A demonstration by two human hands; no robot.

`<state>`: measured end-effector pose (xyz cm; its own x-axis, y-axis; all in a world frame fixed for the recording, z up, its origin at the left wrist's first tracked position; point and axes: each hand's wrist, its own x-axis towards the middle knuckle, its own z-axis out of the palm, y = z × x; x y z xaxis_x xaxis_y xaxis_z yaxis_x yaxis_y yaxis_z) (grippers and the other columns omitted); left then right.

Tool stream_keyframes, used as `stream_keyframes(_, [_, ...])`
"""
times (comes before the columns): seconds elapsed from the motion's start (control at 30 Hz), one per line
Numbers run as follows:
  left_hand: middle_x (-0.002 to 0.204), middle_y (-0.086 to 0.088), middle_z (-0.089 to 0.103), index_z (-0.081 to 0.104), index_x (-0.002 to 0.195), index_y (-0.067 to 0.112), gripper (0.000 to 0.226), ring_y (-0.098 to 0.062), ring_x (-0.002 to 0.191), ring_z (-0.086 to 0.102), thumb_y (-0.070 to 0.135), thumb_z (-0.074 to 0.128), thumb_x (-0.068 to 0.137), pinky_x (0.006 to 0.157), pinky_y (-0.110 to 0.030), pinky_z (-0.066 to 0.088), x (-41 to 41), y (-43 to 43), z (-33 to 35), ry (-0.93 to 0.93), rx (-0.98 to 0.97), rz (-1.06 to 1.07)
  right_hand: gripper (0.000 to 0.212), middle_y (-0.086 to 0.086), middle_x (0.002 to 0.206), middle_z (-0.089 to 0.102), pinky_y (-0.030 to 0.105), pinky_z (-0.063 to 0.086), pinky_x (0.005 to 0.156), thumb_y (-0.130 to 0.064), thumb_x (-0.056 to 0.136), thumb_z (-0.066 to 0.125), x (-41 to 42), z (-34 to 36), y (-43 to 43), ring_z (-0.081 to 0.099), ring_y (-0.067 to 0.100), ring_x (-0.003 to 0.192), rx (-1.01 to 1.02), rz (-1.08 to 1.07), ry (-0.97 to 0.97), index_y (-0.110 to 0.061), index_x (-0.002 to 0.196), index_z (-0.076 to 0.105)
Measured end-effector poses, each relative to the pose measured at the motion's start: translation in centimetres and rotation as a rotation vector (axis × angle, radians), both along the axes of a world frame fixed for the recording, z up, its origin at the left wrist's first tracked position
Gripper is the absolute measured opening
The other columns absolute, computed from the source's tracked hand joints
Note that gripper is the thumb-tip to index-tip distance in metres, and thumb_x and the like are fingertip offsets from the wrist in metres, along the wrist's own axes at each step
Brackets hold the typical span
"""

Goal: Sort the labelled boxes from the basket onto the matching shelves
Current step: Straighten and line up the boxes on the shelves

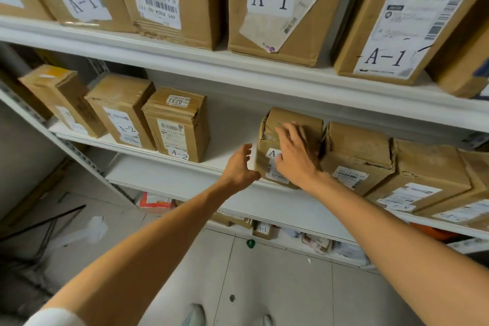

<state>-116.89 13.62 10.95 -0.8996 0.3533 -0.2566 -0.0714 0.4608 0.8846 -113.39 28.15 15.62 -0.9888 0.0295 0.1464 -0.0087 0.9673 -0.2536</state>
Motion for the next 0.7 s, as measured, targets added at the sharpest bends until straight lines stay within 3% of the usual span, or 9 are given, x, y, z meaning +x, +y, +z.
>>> stream_keyframes(0.2, [0.120, -0.004, 0.056, 0.050, 0.128, 0.008, 0.056, -0.021, 0.109, 0.056, 0.001, 0.069, 0.075, 0.092, -0.033, 0.049, -2.4, -8.9, 0.9, 0.234, -0.237, 0.172, 0.048, 0.014, 0.130, 0.046, 0.036, 0.038, 0.101, -0.006, 0.083, 0.058, -4.1, 0.7, -7.5, 0.044, 0.031, 0.120, -0.024, 0.155, -0.032, -0.002, 0.131, 0.048])
stream_keyframes(0.43, [0.131, -0.012, 0.048, 0.050, 0.130, 0.009, 0.056, -0.030, 0.116, 0.050, 0.001, 0.068, 0.078, 0.095, -0.041, 0.048, -7.5, -20.9, 4.2, 0.468, -0.397, 0.249, 0.046, 0.006, 0.130, 0.044, 0.029, 0.040, 0.095, -0.008, 0.086, 0.059, -8.8, 1.0, -16.8, 0.042, 0.024, 0.120, -0.023, 0.186, -0.043, -0.009, 0.130, 0.047])
stream_keyframes(0.57, [0.136, -0.018, 0.037, 0.039, 0.137, 0.009, 0.081, -0.033, 0.124, 0.037, 0.023, 0.082, 0.070, 0.106, -0.041, 0.037, -12.0, -26.0, 5.4, 0.608, -0.523, 0.330, 0.057, 0.008, 0.137, 0.040, 0.033, 0.043, 0.098, -0.013, 0.085, 0.067, -12.0, 1.2, -20.4, 0.039, 0.025, 0.126, -0.002, 0.178, 0.007, -0.009, 0.136, 0.043])
stream_keyframes(0.7, [0.145, -0.023, 0.024, 0.019, 0.146, 0.012, 0.117, -0.040, 0.135, 0.023, 0.065, 0.078, 0.060, 0.113, -0.047, 0.025, -16.7, -29.6, 5.0, 0.446, -0.676, 0.415, 0.073, 0.014, 0.147, 0.032, 0.040, 0.033, 0.110, -0.015, 0.081, 0.073, -15.2, 2.1, -22.7, 0.028, 0.032, 0.136, 0.028, 0.125, -0.051, -0.011, 0.143, 0.035])
